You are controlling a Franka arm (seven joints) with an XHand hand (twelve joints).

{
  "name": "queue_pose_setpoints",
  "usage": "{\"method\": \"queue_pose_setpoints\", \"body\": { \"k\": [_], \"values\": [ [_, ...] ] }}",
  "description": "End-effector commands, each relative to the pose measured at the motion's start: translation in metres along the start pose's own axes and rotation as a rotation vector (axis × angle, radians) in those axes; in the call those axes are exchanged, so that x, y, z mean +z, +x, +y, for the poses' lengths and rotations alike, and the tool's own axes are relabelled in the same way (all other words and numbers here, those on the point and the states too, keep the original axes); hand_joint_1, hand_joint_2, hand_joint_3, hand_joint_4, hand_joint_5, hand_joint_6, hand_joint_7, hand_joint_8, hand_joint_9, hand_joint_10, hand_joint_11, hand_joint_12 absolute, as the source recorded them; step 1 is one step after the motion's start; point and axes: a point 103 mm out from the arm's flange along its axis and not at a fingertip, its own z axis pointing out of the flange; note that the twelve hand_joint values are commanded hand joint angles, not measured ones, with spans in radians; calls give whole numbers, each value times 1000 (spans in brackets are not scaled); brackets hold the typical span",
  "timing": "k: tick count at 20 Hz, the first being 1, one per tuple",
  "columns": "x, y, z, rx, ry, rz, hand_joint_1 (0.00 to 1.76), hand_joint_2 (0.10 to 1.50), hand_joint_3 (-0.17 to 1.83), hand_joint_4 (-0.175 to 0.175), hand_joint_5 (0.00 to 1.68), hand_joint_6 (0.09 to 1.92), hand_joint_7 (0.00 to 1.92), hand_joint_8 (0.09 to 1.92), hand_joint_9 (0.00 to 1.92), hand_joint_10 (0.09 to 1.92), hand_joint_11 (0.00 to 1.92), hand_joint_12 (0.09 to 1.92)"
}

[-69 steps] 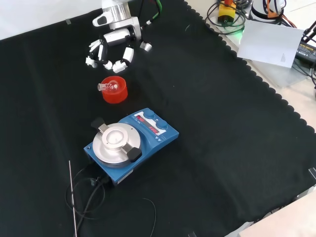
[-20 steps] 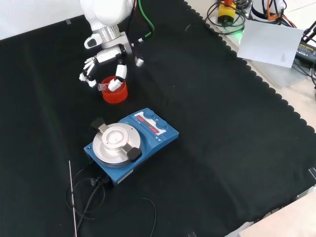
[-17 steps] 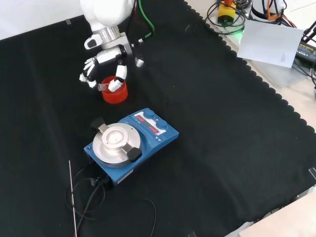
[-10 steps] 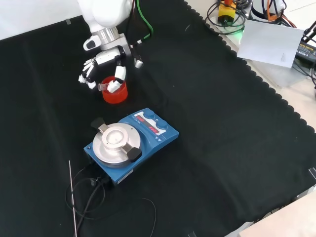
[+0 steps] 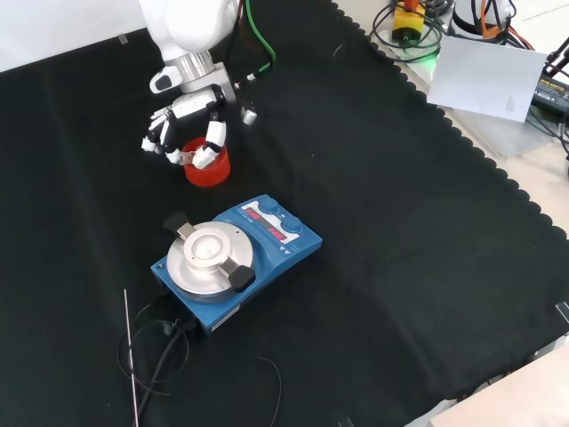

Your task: Pick up the round-bottom flask.

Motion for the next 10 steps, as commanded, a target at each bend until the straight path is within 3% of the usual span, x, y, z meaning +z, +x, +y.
{"method": "queue_pose_setpoints", "body": {
  "k": [1, 3, 4, 6, 10],
  "values": [
    [-3, -1, -1, -2, -22, 3, 814, 675, 656, -21, 965, 872, 245, 604, 445, 661, 38, 1400],
    [-4, -1, -2, -3, -35, 1, 960, 780, 555, 107, 1023, 949, 275, 599, 477, 646, 57, 1393],
    [-4, -1, -2, -2, -38, 3, 1001, 800, 538, 141, 1040, 967, 285, 592, 493, 635, 68, 1388],
    [-4, 0, -4, -4, -48, 10, 1041, 786, 580, 168, 1062, 989, 300, 578, 523, 614, 87, 1380],
    [-9, 4, -7, -4, -64, 13, 1070, 700, 747, 175, 1088, 1032, 327, 564, 575, 589, 126, 1371]
  ]
}}
